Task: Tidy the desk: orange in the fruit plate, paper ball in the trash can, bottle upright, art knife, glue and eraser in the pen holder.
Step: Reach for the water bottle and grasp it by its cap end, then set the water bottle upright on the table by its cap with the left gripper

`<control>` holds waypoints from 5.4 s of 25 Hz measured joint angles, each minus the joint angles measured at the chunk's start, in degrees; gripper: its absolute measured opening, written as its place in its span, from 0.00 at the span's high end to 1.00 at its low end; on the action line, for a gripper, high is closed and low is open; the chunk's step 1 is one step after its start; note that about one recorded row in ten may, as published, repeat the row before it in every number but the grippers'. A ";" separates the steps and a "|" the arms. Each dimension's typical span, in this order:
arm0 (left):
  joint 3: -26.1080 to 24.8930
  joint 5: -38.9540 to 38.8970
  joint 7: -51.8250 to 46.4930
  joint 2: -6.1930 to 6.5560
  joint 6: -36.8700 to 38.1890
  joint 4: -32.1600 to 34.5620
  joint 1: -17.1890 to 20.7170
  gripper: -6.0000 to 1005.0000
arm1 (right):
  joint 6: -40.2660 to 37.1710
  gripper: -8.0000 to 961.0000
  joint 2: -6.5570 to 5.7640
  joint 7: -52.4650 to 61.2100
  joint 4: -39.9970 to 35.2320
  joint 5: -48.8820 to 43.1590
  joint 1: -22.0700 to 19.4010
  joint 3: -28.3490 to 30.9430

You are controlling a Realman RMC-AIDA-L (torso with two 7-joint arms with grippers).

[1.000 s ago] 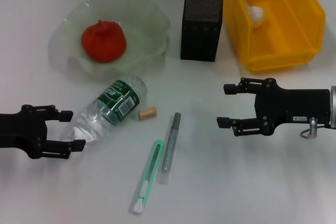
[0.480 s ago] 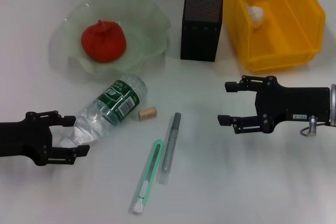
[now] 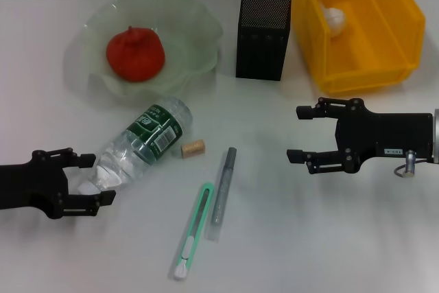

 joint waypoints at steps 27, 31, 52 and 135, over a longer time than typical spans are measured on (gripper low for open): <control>-0.73 0.52 1.57 -1.50 -2.06 -0.17 0.89 0.28 | 0.03 0.15 -0.10 0.29 -0.18 -0.01 -0.07 -0.44; -0.78 0.54 1.99 -1.53 -2.70 -0.59 0.89 0.29 | 0.07 0.15 -0.10 0.12 -0.17 0.00 -0.30 -0.44; -1.46 0.12 2.47 -1.51 -3.50 -0.78 0.74 0.55 | 0.11 0.15 -0.01 0.03 -0.33 0.00 -0.64 -0.44; -14.59 -16.35 16.99 -1.56 7.88 -9.37 -3.26 0.55 | 0.09 0.15 0.33 1.38 0.00 0.36 -4.02 -0.01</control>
